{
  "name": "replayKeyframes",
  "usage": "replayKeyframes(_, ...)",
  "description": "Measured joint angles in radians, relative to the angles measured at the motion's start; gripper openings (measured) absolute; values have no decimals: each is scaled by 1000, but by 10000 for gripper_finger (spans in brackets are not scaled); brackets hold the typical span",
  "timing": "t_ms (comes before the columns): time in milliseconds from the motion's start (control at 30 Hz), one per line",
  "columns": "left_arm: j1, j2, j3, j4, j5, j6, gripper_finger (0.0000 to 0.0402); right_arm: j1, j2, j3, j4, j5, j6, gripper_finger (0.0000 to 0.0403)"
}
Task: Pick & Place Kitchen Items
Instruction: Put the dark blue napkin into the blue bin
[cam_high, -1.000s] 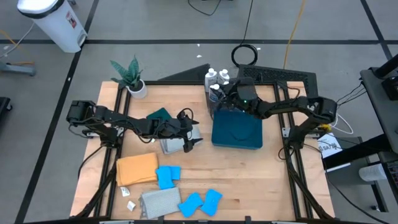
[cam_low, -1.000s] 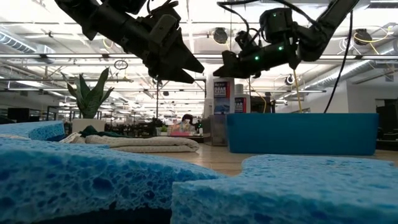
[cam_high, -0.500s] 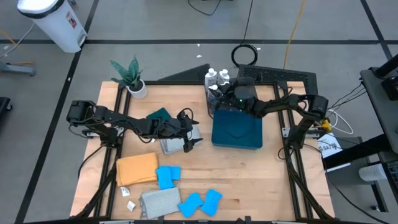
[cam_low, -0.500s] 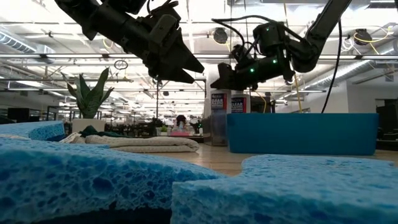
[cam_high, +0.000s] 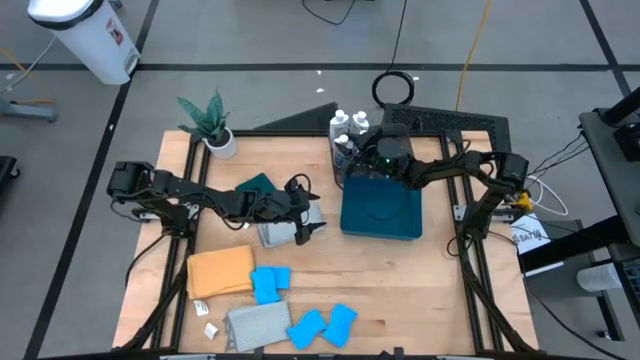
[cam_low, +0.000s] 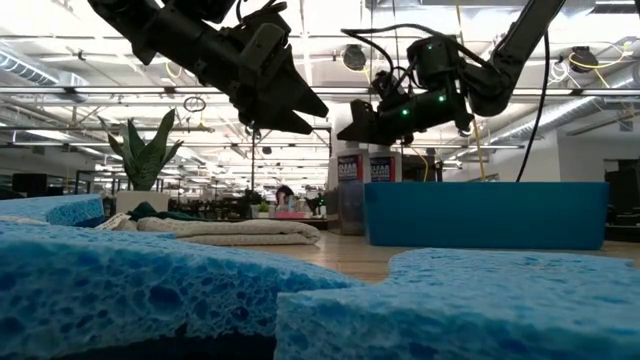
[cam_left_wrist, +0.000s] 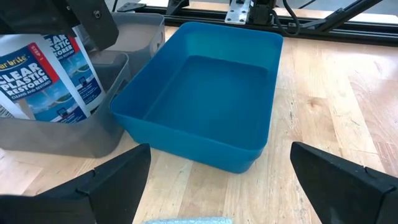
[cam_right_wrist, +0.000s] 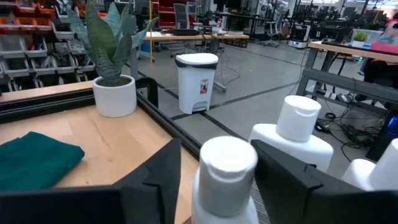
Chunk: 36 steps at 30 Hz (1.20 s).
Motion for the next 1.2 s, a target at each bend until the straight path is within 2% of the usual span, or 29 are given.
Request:
replayKeyframes(300,0,0,0,-32,0,6,390,23,-75,0,-80,-1,-17,185)
replayKeyframes(567,0,0,0,-62,-1,2,390,107,-263,-1,-265,-2,-96,187)
replayKeyframes(867,0,0,0,-247,44,-33,390,203,-479,-2,-494,0,-140,187)
replayKeyframes(1067,10,4,0,-313,44,-137,390,233,-579,-2,-613,2,-140,187)
replayKeyframes(1200,33,52,-1,-307,44,-186,390,237,-612,-2,-649,2,-140,187)
